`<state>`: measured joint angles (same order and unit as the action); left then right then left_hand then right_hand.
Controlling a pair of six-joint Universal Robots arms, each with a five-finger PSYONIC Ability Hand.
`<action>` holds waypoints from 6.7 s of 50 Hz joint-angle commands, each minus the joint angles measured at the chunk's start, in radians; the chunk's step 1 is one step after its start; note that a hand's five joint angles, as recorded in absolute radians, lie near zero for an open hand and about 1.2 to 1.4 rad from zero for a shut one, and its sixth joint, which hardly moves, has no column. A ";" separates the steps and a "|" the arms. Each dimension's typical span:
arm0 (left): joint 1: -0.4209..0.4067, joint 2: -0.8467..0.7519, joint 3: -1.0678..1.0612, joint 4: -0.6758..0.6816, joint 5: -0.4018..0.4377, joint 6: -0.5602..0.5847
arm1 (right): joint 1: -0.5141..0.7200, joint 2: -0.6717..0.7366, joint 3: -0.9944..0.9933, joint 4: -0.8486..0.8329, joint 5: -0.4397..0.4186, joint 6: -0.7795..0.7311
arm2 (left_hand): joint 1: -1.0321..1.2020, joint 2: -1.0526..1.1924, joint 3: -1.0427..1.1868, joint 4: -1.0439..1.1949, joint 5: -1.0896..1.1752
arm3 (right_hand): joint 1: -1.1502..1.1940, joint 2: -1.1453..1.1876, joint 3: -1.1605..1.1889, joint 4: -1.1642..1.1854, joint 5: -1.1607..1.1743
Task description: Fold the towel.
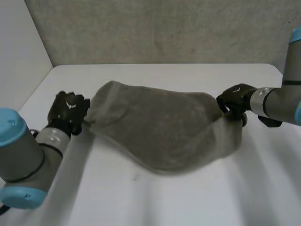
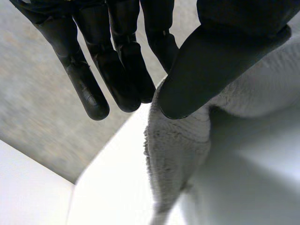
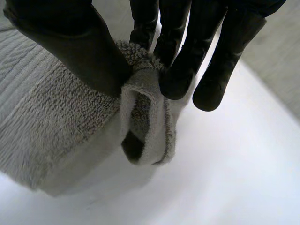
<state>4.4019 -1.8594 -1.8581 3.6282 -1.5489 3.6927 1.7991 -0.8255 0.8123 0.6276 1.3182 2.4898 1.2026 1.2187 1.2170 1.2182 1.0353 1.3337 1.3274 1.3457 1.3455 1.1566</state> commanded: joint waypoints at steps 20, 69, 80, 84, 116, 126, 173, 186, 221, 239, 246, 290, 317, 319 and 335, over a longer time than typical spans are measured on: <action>-0.021 -0.095 0.056 0.036 -0.002 0.003 | -0.003 0.243 -0.274 -0.181 0.191 0.096 | 0.194 0.178 0.179 0.178 0.186 | -0.232 -0.226 -0.244 -0.244 -0.229; -0.024 -0.113 0.094 0.027 -0.013 -0.042 | -0.049 -0.255 0.887 -0.770 -0.063 -0.140 | 0.194 0.178 0.179 0.178 0.186 | -0.782 -0.775 -0.794 -0.794 -0.779; -0.022 -0.112 0.092 0.029 -0.013 -0.043 | -0.069 -0.165 0.857 -0.879 -0.066 -0.144 | 0.194 0.178 0.179 0.178 0.186 | -0.885 -0.879 -0.897 -0.897 -0.882; -0.021 -0.112 0.092 0.029 -0.013 -0.045 | -0.075 -0.159 0.847 -0.882 -0.066 -0.144 | 0.194 0.178 0.179 0.178 0.186 | -0.841 -0.834 -0.853 -0.852 -0.838; -0.021 -0.113 0.091 0.029 -0.011 -0.046 | -0.064 -0.116 0.705 -0.815 -0.068 -0.141 | 0.194 0.178 0.179 0.178 0.186 | -0.679 -0.673 -0.691 -0.691 -0.677; -0.021 -0.113 0.091 0.029 -0.011 -0.046 | -0.063 -0.083 0.682 -0.802 -0.071 -0.143 | 0.194 0.178 0.179 0.178 0.186 | -0.679 -0.673 -0.691 -0.691 -0.677; -0.021 -0.124 0.094 0.029 -0.010 -0.046 | -0.063 0.014 0.550 -0.804 -0.066 -0.140 | 0.194 0.178 0.179 0.178 0.186 | 0.063 0.069 0.051 0.051 0.065; -0.022 -0.098 0.092 0.018 -0.011 -0.046 | -0.076 -0.136 0.527 -0.723 -0.065 -0.051 | 0.194 0.178 0.179 0.178 0.186 | 0.063 0.069 0.051 0.051 0.065; -0.010 0.598 -0.107 -0.569 0.004 0.101 | -0.438 -0.803 0.708 0.316 -0.424 -0.469 | 0.194 0.178 0.179 0.178 0.186 | 0.063 0.069 0.051 0.051 0.065; 0.010 0.234 -0.061 -0.301 0.006 0.107 | -0.422 -0.543 0.691 0.249 -0.413 -0.528 | 0.194 0.178 0.179 0.178 0.186 | 0.063 0.069 0.051 0.051 0.065; -0.001 0.018 0.126 -0.292 0.003 0.107 | -0.246 -0.350 0.489 0.153 -0.250 -0.387 | 0.194 0.178 0.179 0.178 0.186 | 0.063 0.069 0.051 0.051 0.065; 0.005 -0.165 0.539 -0.178 0.029 -0.189 | 0.014 -0.118 -0.044 -0.239 -0.088 0.008 | 0.194 0.178 0.179 0.178 0.186 | 0.063 0.069 0.051 0.051 0.065; 0.017 0.245 -0.107 -0.256 0.093 0.007 | -0.168 -0.502 0.623 -0.080 -0.102 -0.294 | 0.194 0.178 0.179 0.178 0.186 | 0.063 0.069 0.051 0.051 0.065; 0.019 0.309 -0.143 -0.288 0.096 0.041 | -0.191 -0.570 0.655 -0.042 -0.105 -0.346 | 0.194 0.178 0.179 0.178 0.186 | 0.063 0.069 0.051 0.051 0.065; 0.037 0.445 -0.199 -0.419 0.181 0.283 | -0.307 -0.739 0.723 -0.009 -0.306 -0.402 | 0.194 0.178 0.179 0.178 0.186 | 0.063 0.069 0.051 0.051 0.065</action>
<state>4.4306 -1.3510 -2.1000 3.1967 -1.3772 3.9631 1.4945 -1.6052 1.5420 0.6423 1.0523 2.0635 1.2068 1.2192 1.2178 1.2186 1.0352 1.3328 1.3416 1.3463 1.3414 1.1830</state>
